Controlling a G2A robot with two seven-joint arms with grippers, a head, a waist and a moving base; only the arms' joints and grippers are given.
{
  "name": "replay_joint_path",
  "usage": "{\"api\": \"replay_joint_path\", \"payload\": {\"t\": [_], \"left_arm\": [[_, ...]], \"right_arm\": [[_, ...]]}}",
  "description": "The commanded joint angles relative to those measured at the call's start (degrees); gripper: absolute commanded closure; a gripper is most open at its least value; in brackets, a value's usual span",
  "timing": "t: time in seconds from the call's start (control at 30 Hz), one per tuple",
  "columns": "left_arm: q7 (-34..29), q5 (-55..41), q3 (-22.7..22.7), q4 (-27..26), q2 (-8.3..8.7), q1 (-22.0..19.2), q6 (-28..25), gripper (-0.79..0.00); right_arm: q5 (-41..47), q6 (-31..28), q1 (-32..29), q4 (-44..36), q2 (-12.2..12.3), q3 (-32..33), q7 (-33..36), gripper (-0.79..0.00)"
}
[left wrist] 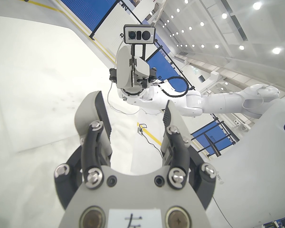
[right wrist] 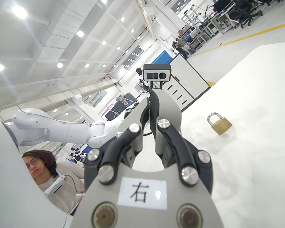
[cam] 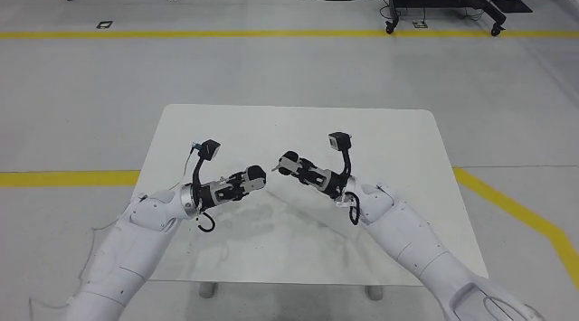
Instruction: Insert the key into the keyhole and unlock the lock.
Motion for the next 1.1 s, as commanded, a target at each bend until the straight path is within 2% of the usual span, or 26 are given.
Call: {"api": "replay_joint_path", "payload": {"t": [0.0,0.43,0.7,1.07], "left_arm": [[0.36,-0.9,0.85,0.42,0.41,-0.44,-0.35,-0.323],[1.08,-3.02,5.18,2.76,1.85,-2.77,-1.07,-0.271],[2.76,-0.92,6.19,4.06,1.8,-3.26,-2.26,-0.175],[5.5,2.45,6.46,4.27,1.42,-3.16,-1.13,-0.157]], "right_arm": [[1.17,0.0,0.28,0.66,-0.29,-0.19,1.96,0.0],[6.48,0.0,2.02,6.06,-2.68,-1.16,10.51,0.0],[6.23,0.0,2.73,8.77,-4.03,-0.47,11.42,0.0],[0.52,0.0,2.82,10.31,-5.04,0.9,9.55,0.0]]}}
